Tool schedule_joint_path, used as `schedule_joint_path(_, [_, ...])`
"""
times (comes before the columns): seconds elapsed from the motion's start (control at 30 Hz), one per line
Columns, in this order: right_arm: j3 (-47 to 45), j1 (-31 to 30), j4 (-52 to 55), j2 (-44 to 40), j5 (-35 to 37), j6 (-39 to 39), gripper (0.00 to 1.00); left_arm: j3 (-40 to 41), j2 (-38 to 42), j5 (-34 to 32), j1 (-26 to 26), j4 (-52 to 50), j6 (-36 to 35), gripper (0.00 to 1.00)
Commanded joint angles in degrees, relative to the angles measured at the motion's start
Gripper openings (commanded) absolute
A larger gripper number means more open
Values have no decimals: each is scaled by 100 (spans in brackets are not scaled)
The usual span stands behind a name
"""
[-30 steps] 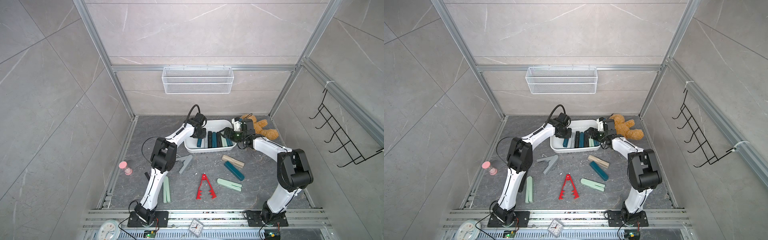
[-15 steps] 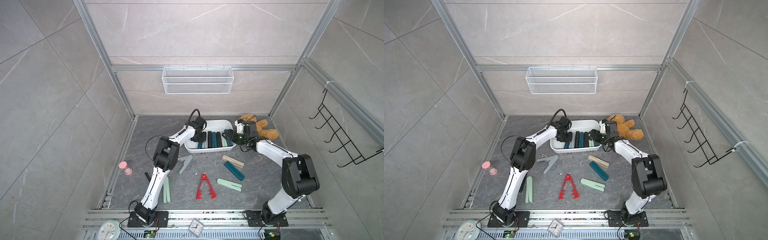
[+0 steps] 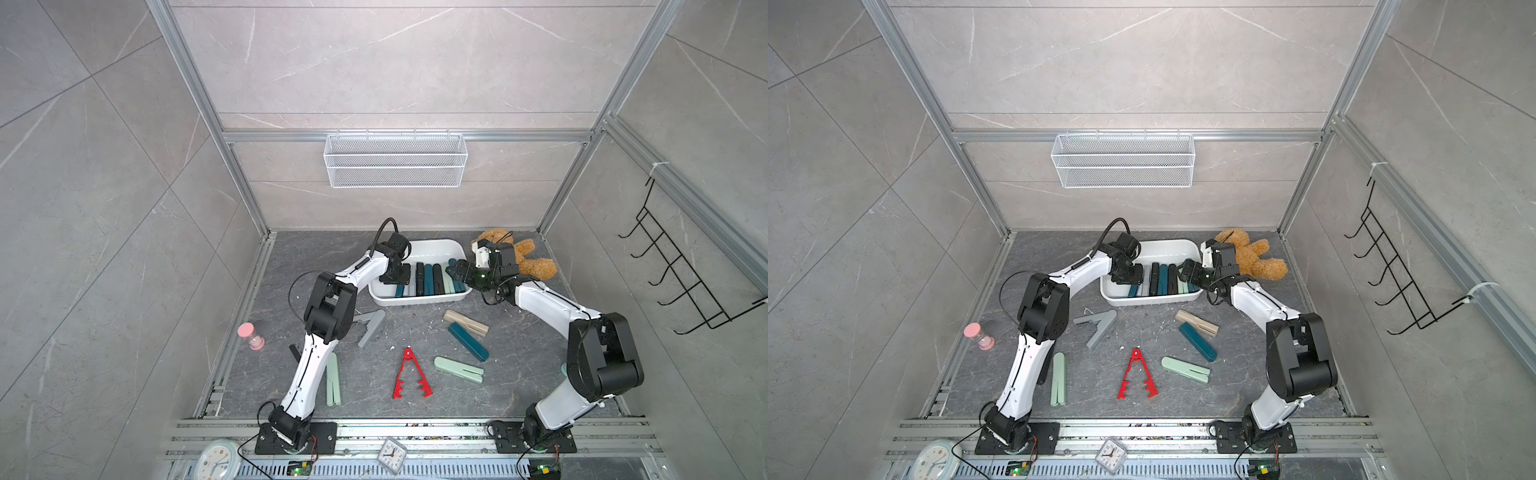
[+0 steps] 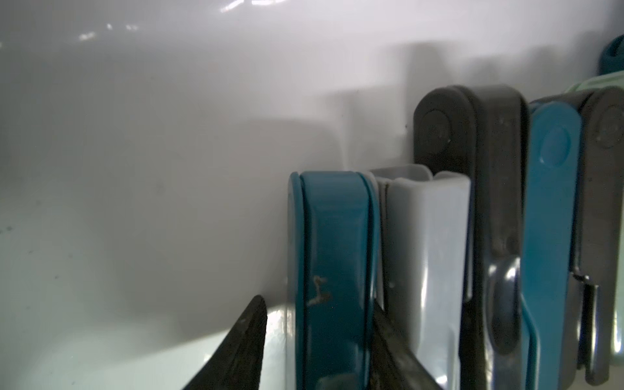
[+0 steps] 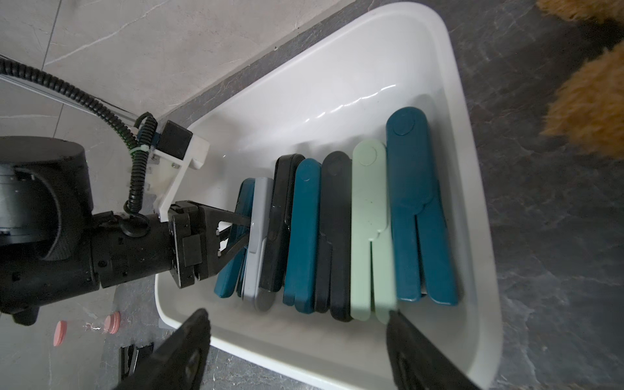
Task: Put the pruning pliers into the storage box
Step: Place the pruning pliers in the storage box.
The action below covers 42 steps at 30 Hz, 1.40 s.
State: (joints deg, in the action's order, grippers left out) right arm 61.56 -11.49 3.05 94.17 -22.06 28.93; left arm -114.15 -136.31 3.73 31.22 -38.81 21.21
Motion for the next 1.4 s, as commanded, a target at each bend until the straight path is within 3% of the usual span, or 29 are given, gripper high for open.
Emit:
schedule_joint_path(0.0, [231, 24, 72, 35, 36, 84, 83, 120, 654, -8, -37, -73, 50, 47])
schedule_joint_path(0.3, [295, 26, 7, 127, -9, 201, 83, 236, 1011, 195, -105, 48, 134, 52])
schedule_joint_path(0.4, [330, 33, 44, 136, 19, 192, 83, 416, 1144, 229, -147, 255, 220, 64])
schedule_joint_path(0.57, [383, 37, 85, 153, 35, 192, 83, 358, 947, 701, -280, 317, 462, 74])
schedule_joint_path(0.73, [358, 40, 139, 128, 96, 201, 83, 439, 779, 1187, -362, 503, 721, 99])
schedule_joint_path(1.37, [80, 116, 333, -169, 370, 248, 84, 641, 569, 2552, -338, 1048, 1428, 100])
